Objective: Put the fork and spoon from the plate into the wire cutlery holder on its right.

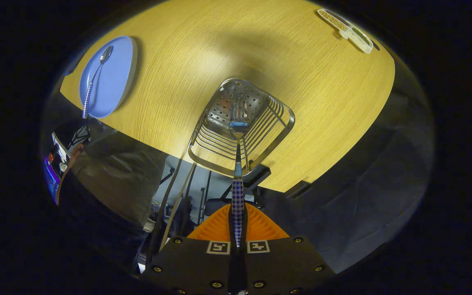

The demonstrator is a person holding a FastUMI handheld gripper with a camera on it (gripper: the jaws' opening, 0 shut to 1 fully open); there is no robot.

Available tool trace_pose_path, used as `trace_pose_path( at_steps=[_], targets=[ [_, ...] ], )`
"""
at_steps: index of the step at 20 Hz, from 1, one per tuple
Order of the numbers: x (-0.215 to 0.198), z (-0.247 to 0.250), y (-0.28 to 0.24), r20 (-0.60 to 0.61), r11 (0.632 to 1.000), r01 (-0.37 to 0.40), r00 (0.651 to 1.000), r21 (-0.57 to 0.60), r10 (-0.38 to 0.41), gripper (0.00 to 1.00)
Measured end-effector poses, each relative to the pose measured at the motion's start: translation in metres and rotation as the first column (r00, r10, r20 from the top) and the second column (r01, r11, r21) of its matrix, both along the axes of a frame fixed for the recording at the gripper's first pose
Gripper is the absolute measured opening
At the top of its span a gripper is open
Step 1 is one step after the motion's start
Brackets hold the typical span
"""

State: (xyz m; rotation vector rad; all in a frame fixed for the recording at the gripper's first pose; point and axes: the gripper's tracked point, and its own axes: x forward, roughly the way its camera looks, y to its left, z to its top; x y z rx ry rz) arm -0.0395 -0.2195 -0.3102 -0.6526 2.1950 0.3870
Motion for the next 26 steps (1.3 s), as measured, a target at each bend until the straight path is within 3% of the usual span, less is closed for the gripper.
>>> trace_pose_path(
  at_steps=[7,11,12,15,26],
  targets=[
    [0.021,-0.010,0.008,0.004,0.997,0.069,0.998,-0.018,-0.069,0.09],
    [0.019,-0.011,0.004,0.029,0.998,0.054,0.998,-0.015,-0.054,0.11],
    [0.017,-0.009,0.006,0.031,0.998,0.065,0.997,-0.011,-0.064,0.20],
    [0.017,-0.005,0.006,0.066,0.997,0.081,0.995,0.004,-0.081,0.30],
    [0.013,0.044,0.030,0.262,0.992,0.089,0.959,0.094,-0.111,0.30]
  ],
)
